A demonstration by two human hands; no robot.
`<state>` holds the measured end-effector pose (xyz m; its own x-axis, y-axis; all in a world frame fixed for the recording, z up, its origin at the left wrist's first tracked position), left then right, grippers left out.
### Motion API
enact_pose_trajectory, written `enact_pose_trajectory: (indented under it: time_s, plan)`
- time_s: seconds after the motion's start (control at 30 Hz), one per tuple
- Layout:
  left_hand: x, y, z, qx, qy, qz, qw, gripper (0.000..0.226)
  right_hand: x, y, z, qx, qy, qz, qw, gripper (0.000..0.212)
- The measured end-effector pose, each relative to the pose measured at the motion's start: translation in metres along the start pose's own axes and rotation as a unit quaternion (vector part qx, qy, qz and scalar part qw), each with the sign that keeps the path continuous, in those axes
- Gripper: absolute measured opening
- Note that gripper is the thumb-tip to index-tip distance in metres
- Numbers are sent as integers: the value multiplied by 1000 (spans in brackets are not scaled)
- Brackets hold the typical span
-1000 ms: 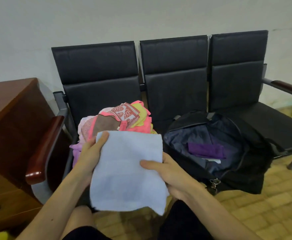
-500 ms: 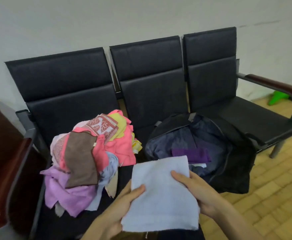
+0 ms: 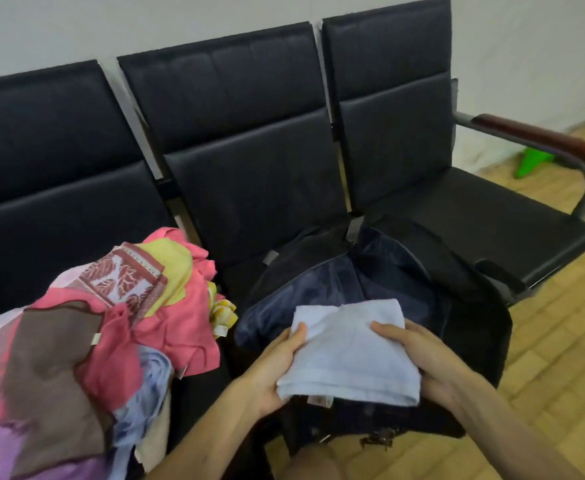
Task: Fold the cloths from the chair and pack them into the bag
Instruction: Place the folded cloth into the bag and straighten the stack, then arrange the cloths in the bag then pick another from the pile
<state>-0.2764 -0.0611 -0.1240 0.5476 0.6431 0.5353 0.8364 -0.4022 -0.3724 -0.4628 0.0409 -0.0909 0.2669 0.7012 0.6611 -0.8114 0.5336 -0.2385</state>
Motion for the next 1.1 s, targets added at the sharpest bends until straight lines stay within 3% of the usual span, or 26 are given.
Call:
enact_pose_trajectory:
  time_s: [0.17,0.37,0.53,0.67,0.8,0.97,1.1]
  plan:
    - [-89,-5,-18,0,21,-18,1000,34,-87,20,50,58,-17,-6,998,30]
    - [-163,8,-14,-4,47,-50,998,33,-180,29,56,104,-68,-10,992,25]
    - [-202,22,-8,-24,30,-79,996,40,-233,25,56,137,-33,-7,990,32]
    - [-226,30,-8,-134,8,-97,986,48,-259,22,59,139,15,-22,990,37]
    - [-235,42,2,-287,-47,-125,948,61,-273,22,44,246,38,-83,965,49]
    - [-223,42,-1,-316,-73,-117,939,56,-256,20,41,317,40,-113,941,56]
    - [-186,37,-7,-394,-91,-67,912,53,-211,11,44,434,78,-160,883,57]
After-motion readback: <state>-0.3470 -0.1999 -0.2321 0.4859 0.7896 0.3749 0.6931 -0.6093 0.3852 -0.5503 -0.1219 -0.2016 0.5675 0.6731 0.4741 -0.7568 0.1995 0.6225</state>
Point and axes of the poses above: each hand's wrist, its own x-axis away from the middle knuckle, its own y-axis out of the back of the hand, z = x × y, the point moved 3 cm from there along -x, towards the middle knuckle, and after that the axes turned 7 degrees about -y, right-handed, at the moved point
